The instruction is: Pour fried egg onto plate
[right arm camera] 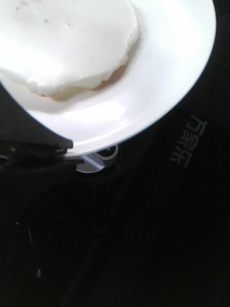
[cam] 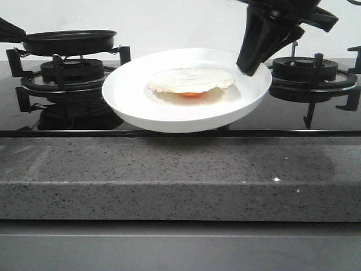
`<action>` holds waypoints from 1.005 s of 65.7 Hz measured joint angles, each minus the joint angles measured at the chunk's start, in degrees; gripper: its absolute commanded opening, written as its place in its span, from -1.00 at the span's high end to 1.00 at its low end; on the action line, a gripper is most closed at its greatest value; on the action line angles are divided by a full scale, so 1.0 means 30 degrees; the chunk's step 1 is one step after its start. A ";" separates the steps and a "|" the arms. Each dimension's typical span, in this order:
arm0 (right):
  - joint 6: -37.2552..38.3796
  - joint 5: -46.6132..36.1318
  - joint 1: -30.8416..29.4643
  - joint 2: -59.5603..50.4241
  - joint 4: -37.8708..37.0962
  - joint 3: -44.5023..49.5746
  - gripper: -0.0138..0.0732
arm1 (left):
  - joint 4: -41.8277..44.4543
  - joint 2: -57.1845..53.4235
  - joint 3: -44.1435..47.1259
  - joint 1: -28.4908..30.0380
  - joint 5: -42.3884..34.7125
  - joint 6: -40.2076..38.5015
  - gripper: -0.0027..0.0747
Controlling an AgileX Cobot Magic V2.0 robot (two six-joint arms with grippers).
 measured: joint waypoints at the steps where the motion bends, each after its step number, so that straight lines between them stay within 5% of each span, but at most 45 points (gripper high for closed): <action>1: 0.0000 0.0000 0.0000 0.0000 0.0000 0.0000 0.84 | 0.0000 0.0000 0.0000 0.0000 -0.0005 0.0000 0.98; 39: 0.0000 0.0000 0.0000 0.0000 0.0000 0.0000 0.84 | 0.0543 -0.1501 0.0000 0.0000 0.0077 -0.0228 0.98; 66: -0.0006 0.0000 0.0000 0.0000 0.0000 0.0000 0.84 | 0.5231 -0.5573 0.0000 -0.0129 -0.1878 -0.1264 0.98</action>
